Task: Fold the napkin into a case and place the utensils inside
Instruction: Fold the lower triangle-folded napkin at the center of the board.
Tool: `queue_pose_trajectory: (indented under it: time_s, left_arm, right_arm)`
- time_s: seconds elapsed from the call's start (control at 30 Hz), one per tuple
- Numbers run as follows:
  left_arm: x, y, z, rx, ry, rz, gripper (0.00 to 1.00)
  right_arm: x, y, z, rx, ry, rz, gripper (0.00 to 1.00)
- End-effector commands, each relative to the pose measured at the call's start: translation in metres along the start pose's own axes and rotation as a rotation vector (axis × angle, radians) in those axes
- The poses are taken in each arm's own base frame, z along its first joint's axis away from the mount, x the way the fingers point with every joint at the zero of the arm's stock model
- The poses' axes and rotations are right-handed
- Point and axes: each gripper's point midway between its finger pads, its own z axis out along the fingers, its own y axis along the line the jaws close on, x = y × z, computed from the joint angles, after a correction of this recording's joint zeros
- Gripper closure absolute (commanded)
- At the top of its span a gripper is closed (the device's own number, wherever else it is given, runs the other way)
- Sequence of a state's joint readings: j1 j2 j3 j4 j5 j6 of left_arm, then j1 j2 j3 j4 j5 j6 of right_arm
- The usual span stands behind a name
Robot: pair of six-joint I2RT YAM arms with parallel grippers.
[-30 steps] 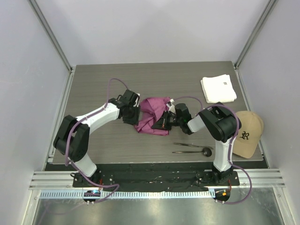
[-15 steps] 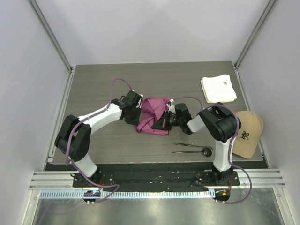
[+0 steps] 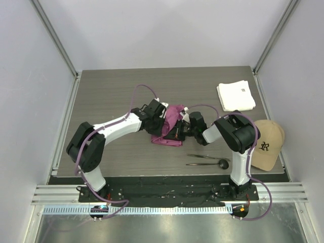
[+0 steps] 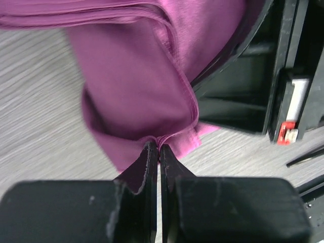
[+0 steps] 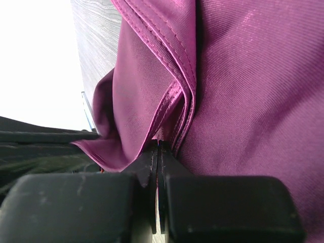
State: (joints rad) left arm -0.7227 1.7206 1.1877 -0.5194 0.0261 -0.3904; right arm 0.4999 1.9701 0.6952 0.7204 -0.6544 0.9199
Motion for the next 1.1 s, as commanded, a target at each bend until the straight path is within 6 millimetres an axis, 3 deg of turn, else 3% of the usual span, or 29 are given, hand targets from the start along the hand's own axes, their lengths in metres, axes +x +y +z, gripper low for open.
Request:
queue_pose_trajectory:
  time_s: [0.0,0.37,0.7,0.93,1.07]
  left_arm:
    - [-0.010,-0.026,0.012,0.077,-0.016,0.016,1.00]
    - [0.012,-0.032,0.027,0.112,0.013,0.034,1.00]
    - [0.018,-0.034,0.031,0.121,0.012,0.014,1.00]
    - [0.016,-0.040,0.027,0.142,-0.010,0.017,1.00]
    - [0.019,-0.041,0.028,0.141,-0.003,0.015,1.00]
  right_arm:
    - [0.009,-0.026,-0.003,0.096,0.004,0.049,0.99]
    - [-0.002,-0.003,-0.026,0.154,-0.022,0.010,0.99]
    - [-0.016,0.009,-0.053,0.230,-0.049,-0.106,0.95]
    - [-0.031,0.022,-0.037,0.186,-0.016,-0.135,0.97]
    - [-0.030,0.018,-0.022,0.153,0.010,-0.094,0.98]
